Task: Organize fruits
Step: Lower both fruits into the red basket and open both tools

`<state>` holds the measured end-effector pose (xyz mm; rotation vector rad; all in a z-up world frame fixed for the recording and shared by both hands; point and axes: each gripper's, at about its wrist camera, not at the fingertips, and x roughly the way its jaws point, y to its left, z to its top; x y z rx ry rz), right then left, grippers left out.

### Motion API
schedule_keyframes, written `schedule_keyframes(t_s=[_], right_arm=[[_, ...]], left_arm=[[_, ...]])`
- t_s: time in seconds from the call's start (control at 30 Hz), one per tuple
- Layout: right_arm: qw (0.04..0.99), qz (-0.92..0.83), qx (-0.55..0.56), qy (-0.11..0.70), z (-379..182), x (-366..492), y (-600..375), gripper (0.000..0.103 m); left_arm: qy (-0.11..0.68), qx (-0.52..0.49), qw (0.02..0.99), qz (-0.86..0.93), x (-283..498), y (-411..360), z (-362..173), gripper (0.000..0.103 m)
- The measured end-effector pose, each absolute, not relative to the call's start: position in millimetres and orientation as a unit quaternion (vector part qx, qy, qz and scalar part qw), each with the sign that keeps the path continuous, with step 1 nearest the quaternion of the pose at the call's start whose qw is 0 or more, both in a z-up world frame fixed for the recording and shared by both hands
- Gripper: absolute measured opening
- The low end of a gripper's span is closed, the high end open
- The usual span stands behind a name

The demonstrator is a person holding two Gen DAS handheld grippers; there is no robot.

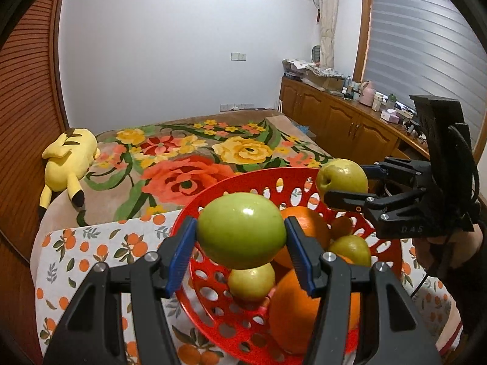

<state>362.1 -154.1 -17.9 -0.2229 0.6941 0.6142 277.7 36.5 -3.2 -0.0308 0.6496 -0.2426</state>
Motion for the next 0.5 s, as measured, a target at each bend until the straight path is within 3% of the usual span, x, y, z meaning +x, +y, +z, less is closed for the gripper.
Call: schedule_keyframes(t_s=[0.5], right_arm=[[0.885,0.299,-0.104,0.342,-23.9,372.4,-151.7,0.072]], left_arm=[[0.340,-0.018,0.933,-0.114,296.4,39.0,-22.3,0.058]])
